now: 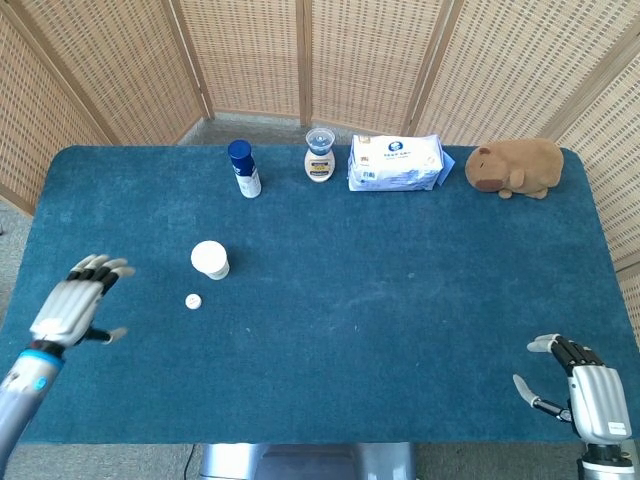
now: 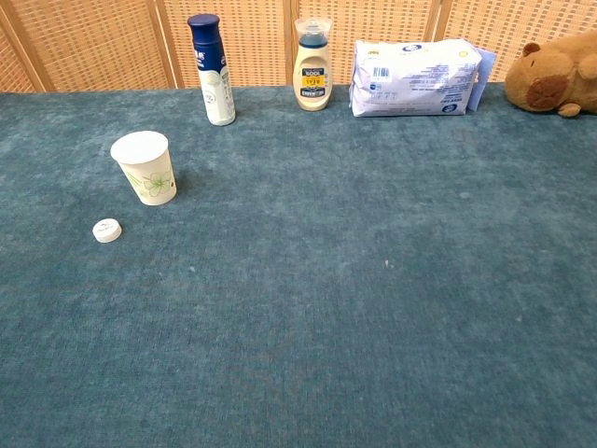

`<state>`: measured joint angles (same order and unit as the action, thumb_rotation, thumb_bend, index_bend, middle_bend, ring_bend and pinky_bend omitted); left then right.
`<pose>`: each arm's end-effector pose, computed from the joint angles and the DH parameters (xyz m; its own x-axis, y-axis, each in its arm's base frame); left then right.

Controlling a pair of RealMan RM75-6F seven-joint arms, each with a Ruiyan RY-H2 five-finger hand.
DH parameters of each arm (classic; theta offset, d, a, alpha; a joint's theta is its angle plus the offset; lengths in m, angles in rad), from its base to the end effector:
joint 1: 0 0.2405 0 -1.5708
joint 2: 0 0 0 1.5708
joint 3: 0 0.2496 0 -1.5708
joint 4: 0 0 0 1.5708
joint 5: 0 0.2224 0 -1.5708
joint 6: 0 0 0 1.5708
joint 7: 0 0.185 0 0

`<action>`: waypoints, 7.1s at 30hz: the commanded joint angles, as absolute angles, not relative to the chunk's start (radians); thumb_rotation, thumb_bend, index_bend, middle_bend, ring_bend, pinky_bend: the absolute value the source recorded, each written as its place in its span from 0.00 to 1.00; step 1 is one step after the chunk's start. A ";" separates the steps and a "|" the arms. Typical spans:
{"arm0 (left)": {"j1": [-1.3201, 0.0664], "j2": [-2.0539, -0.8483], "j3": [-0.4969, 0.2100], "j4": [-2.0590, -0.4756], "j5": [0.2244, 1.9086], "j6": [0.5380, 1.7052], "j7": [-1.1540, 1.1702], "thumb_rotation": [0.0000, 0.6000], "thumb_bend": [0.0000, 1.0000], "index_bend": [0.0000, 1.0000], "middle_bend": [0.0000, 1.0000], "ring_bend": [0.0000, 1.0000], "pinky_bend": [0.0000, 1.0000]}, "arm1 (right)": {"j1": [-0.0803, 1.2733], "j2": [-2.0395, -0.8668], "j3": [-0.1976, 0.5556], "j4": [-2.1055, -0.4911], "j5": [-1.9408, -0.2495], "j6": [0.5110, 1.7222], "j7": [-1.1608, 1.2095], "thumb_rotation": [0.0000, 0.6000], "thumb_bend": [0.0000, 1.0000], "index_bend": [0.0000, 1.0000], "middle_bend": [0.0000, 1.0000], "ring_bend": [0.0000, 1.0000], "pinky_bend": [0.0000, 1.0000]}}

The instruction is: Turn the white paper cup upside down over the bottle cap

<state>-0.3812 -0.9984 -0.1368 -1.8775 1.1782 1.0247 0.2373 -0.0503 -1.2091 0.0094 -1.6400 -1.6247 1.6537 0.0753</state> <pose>-0.2449 0.3013 0.1035 0.4229 0.3069 0.8526 0.9052 -0.1001 -0.4129 -0.2920 -0.1716 0.1293 0.2142 0.0770 0.9737 -0.9764 -0.0122 0.2158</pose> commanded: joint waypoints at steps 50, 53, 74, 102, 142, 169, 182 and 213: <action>-0.846 -1.431 -0.170 -1.466 0.782 0.819 0.555 0.89 0.25 0.26 0.10 0.00 0.07 | -0.095 -1.210 0.039 -1.607 -1.557 1.682 0.085 0.70 0.32 0.40 0.37 0.39 0.39; -0.849 -1.435 -0.165 -1.458 0.776 0.822 0.553 0.90 0.26 0.29 0.10 0.00 0.07 | -0.097 -1.208 0.040 -1.608 -1.555 1.683 0.085 0.70 0.32 0.40 0.37 0.39 0.39; -0.847 -1.420 -0.150 -1.459 0.792 0.851 0.496 0.94 0.28 0.41 0.10 0.00 0.07 | -0.096 -1.208 0.043 -1.617 -1.559 1.675 0.072 0.70 0.32 0.40 0.37 0.39 0.39; -0.874 -1.327 -0.046 -1.553 0.877 0.949 0.731 0.97 0.28 0.41 0.10 0.00 0.07 | -0.089 -1.224 0.045 -1.597 -1.568 1.667 0.095 0.70 0.32 0.40 0.37 0.39 0.39; -1.078 -1.618 0.017 -1.517 0.518 1.150 1.554 1.00 0.15 0.00 0.00 0.00 0.02 | -0.124 -1.227 0.042 -1.528 -1.558 1.706 0.196 0.70 0.32 0.40 0.37 0.39 0.39; -0.849 -1.306 -0.141 -1.649 0.710 0.917 0.635 1.00 0.13 0.13 0.00 0.00 0.02 | -0.104 -1.239 0.039 -1.559 -1.592 1.689 0.146 0.70 0.32 0.40 0.37 0.39 0.39; -0.833 -1.344 -0.186 -1.476 0.722 0.751 0.357 1.00 0.13 0.23 0.00 0.00 0.02 | -0.106 -1.237 0.033 -1.593 -1.601 1.691 0.095 0.70 0.32 0.40 0.37 0.39 0.39; -0.931 -1.530 -0.130 -1.271 0.798 0.777 0.457 1.00 0.21 0.23 0.00 0.00 0.02 | -0.118 -1.231 0.037 -1.593 -1.574 1.694 0.084 0.70 0.32 0.40 0.37 0.39 0.39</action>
